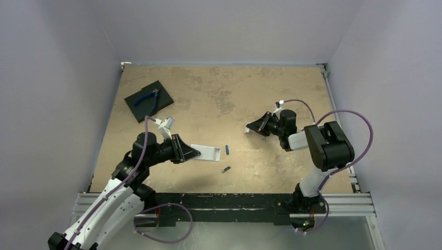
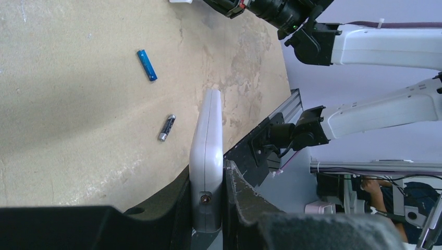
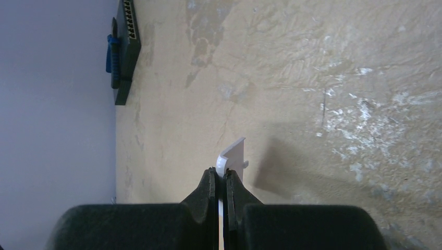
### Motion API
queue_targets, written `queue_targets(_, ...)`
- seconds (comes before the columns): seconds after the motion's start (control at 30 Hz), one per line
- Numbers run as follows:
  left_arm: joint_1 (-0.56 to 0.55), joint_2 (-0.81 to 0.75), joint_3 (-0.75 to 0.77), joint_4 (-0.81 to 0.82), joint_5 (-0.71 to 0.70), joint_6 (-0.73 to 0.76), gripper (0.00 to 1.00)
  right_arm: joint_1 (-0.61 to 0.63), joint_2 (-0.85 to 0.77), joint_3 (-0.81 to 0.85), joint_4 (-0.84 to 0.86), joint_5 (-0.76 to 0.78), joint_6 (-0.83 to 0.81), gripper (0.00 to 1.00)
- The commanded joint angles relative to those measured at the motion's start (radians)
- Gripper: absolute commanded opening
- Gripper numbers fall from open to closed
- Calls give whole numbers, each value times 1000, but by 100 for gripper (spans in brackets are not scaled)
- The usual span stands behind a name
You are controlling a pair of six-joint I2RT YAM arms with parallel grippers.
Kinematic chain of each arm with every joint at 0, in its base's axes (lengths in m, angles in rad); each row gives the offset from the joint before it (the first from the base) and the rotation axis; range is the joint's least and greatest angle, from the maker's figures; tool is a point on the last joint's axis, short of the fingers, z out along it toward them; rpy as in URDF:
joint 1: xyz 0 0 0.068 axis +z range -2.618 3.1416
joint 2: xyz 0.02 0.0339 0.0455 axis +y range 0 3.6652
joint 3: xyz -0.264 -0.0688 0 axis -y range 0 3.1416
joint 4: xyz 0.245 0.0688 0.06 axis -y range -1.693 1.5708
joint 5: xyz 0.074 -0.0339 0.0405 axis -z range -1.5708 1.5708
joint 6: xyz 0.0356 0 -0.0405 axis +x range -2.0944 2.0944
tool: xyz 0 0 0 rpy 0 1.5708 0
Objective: Load the batteries into the remote control
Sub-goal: Place the battery cover at the center of the board.
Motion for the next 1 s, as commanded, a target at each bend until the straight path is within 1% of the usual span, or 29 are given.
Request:
queue_targets(0.0, 7, -4, 25, 41, 18, 3, 0, -9, 46, 44, 89, -12, 18, 0)
queue_targets(0.13, 7, -4, 25, 38, 17, 2, 0, -12, 64, 49, 84, -6, 20, 0)
queue_targets(0.17, 7, -3, 25, 38, 17, 3, 0, -12, 64, 50, 75, 1, 17, 2)
queue_targets(0.33, 7, 8, 24, 49, 18, 0, 0, -13, 69, 54, 22, 35, -4, 12)
queue_targets(0.5, 7, 11, 24, 48, 21, 3, 0, -13, 74, 61, -18, 52, -16, 19)
queue_targets(0.6, 7, 9, 23, 46, 23, 3, 0, -16, 69, 65, -51, 70, -32, 26)
queue_targets(0.83, 7, 0, 22, 39, 22, 4, 0, -15, 40, 69, -110, 92, -52, 39)
queue_targets(0.97, 7, -6, 20, 34, 20, 7, 0, -16, -3, 80, -192, 130, -94, 47)
